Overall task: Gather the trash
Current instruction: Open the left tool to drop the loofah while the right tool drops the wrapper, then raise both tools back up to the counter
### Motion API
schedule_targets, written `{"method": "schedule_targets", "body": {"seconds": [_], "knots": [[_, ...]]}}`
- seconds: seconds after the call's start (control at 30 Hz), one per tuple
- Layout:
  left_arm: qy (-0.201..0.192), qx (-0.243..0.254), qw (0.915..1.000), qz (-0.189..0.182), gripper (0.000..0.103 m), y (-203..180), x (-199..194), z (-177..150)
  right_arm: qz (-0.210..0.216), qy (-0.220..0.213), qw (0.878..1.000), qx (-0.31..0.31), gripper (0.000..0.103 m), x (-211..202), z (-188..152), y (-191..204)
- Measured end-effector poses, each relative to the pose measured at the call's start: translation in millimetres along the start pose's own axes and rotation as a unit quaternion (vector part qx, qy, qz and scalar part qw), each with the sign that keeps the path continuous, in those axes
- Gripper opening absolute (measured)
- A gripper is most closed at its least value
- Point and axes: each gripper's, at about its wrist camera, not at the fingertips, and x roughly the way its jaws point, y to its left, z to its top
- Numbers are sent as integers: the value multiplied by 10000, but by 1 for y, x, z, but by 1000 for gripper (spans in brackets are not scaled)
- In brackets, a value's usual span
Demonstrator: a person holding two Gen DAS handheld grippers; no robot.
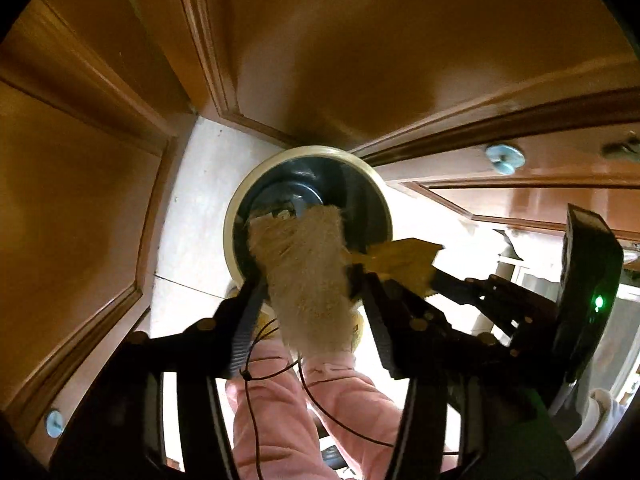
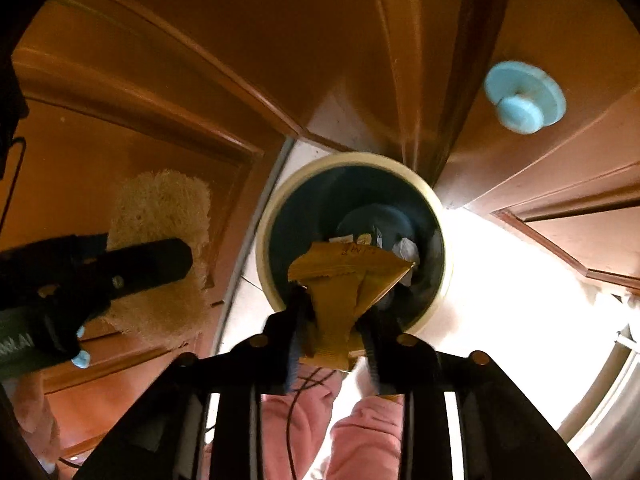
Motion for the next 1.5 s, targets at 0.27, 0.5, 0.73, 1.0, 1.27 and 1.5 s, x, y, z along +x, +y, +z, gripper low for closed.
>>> {"method": "schedule_targets", "body": {"seconds": [0.27,0.5,0.73,1.0,1.27,1.5], "knots": [[225,-22,9996,162,72,8,10,-3,-79,-48,9999,-80,58,6,-6,4],[105,23,9997,206,72,-2,-19,-8,-105,-216,9997,35,58,-16,-9,7],[-122,268,9991,312,72,-23,-82,-14,-81,-362,9987,359,58,-67,-12,2],[-328,623,9969,361,72,-65,-179,-36,-80,-639,9967,502,58,-159,-20,10],[-903,1110,9889,397,75,-113,-295,-56,-115,-972,9943,424,58,-272,-39,30],[-1575,1408,9766,408,75,-143,-389,-65,-169,-1395,9899,200,58,-367,-55,52]]}}
